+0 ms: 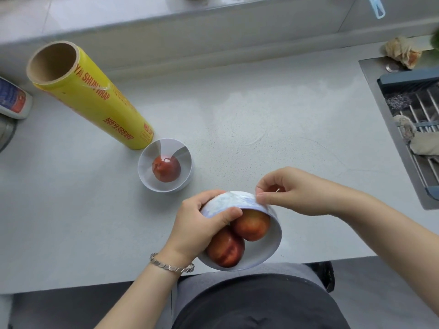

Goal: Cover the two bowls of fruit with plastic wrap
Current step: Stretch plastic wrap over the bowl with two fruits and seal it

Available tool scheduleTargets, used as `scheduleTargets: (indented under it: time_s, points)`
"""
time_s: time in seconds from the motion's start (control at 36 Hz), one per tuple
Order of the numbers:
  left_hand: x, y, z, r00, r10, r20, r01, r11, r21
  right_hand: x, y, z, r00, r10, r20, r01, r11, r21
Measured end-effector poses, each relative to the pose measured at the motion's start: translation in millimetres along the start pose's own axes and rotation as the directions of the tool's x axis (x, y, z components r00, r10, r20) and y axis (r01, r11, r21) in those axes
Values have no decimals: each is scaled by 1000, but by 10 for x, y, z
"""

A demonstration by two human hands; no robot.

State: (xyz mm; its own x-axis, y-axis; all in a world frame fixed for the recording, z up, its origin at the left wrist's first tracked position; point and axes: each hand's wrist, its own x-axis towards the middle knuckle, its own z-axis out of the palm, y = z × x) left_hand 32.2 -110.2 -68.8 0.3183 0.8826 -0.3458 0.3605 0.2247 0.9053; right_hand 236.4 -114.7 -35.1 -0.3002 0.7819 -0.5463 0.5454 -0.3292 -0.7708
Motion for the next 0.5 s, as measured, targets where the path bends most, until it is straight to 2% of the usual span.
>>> scheduleTargets:
  time_s: [0.06, 0.14, 0.28, 0.5]
  points:
    - [3, -13, -8, 1000, 1, 14, -1, 1000, 21, -6, 18, 22, 1000, 15, 0, -15, 1000, 14]
    - [4, -27, -19, 1000, -2, 20, 1, 999, 35, -15, 45, 31, 999, 32, -7, -31, 987, 159]
    - [4, -20, 8, 999, 7, 38, -8, 999, 33, 1, 49, 38, 998, 68, 11, -69, 971, 230]
    - [9, -50, 51, 997, 0, 75, -7, 996, 89, 82, 40, -27, 950, 211, 229, -276, 913, 301]
